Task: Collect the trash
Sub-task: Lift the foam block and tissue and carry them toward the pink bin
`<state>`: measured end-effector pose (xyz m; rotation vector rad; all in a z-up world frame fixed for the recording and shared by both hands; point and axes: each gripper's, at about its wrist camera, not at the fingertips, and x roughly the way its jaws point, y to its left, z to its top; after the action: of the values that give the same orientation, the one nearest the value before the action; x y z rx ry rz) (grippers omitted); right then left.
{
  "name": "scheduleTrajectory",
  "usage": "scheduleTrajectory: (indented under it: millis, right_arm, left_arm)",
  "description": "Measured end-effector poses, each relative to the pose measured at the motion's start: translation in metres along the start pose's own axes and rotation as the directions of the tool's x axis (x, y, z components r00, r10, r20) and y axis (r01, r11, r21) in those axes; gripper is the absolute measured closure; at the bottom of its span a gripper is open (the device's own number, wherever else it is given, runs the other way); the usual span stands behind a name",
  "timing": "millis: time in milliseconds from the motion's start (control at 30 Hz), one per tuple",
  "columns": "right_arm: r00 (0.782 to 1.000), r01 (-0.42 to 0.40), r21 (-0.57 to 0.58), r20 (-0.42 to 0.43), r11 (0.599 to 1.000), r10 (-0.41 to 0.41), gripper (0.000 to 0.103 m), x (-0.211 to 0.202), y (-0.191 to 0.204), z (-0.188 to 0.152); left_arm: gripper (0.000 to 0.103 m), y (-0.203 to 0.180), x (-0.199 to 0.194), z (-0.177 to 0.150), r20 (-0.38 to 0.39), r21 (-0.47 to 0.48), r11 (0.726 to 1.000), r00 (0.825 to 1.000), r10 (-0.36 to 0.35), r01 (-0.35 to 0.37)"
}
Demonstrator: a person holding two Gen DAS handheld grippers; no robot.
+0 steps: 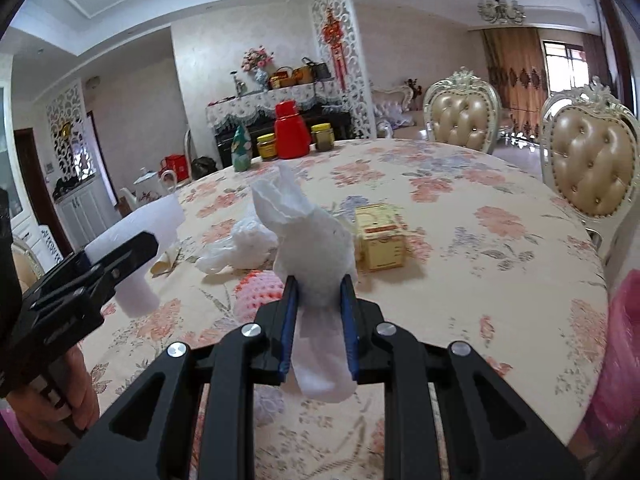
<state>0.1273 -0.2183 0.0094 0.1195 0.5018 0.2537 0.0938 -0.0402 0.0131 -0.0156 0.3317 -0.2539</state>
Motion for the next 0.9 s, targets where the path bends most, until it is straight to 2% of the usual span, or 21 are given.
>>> scheduleTrajectory:
  millis: [333,567,733,900]
  right_arm:
    - [0.997,0.060,0.042,0.051,0.997,-0.062,0.082,-0.029,-0.035,-0.008]
    - [0.990,0.116,0.077,0.073,0.990,-0.122,0.082,-0.050,-0.063,-0.015]
    - [0.978,0.180,0.108,0.088,0.978,-0.190,0.082,-0.071,-0.093,-0.021]
    - [0.960,0.247,0.157,0.092,0.956,-0.264,0.082,-0.094,-0.130,-0.030]
  left_arm:
    - [0.043,-0.045,0.006,-0.002,-0.026,0.079,0.994,0.997,-0.076,0.078]
    - [0.042,-0.085,0.020,0.001,-0.047,0.127,0.980,0.988,-0.148,0.153]
    - [0.043,-0.117,0.035,0.001,-0.072,0.155,0.964,0.976,-0.206,0.215]
    - [0.042,-0.154,0.053,0.000,-0.099,0.173,0.939,0.953,-0.285,0.299]
